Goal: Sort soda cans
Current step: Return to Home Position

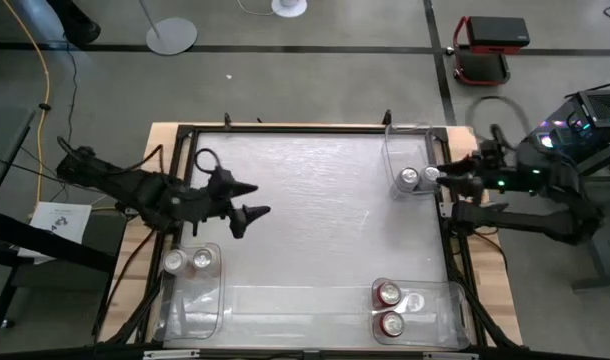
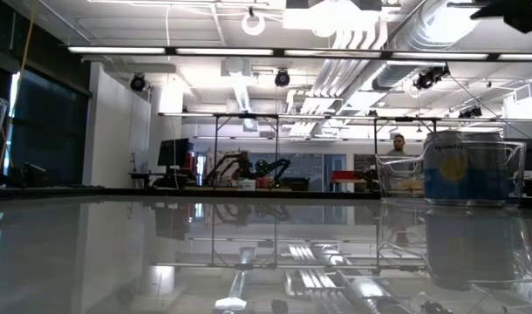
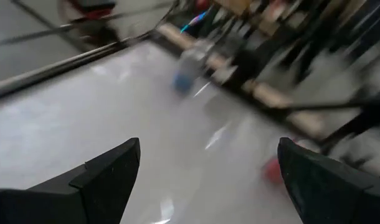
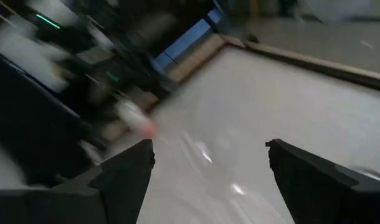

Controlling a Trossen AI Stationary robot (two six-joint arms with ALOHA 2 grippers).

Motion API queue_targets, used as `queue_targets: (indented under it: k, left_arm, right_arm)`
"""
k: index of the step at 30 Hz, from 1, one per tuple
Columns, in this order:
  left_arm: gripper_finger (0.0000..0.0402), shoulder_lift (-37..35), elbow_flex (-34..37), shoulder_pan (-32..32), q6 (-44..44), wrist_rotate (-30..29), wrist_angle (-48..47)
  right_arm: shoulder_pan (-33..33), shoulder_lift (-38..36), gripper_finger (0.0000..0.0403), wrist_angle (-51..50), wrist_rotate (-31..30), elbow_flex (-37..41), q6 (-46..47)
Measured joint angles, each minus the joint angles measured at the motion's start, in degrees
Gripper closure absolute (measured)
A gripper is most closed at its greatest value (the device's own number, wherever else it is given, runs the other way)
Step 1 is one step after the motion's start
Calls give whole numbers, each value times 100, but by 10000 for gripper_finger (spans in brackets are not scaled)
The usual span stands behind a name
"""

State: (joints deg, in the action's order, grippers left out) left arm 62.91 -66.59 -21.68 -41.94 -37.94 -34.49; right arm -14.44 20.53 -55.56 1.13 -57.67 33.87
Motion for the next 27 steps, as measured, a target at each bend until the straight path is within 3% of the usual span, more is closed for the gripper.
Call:
queue_targets:
  k: [5, 10, 14, 21, 27]
  left_arm:
    - [49, -700, 1529, 145, -75, 23, 2249]
    - [49, -1026, 2226, 227, 206, -35, 3480]
    - [49, -1147, 2298, 257, 430, -212, 3623]
    - [49, -1300, 2298, 255, 482, -332, 3602]
    - [49, -1361, 2298, 255, 197, -489, 3529]
  right_arm:
    - [-2, -389, 96, 1568, 363, 328, 157]
    - [-2, -369, 96, 3432, 1021, 841, 80]
    - [0, -548, 96, 4382, 1422, 1487, 153]
    - [0, -1270, 96, 5213, 1538, 2721, 569]
    - [0, -1770, 96, 5127, 1559, 3275, 383]
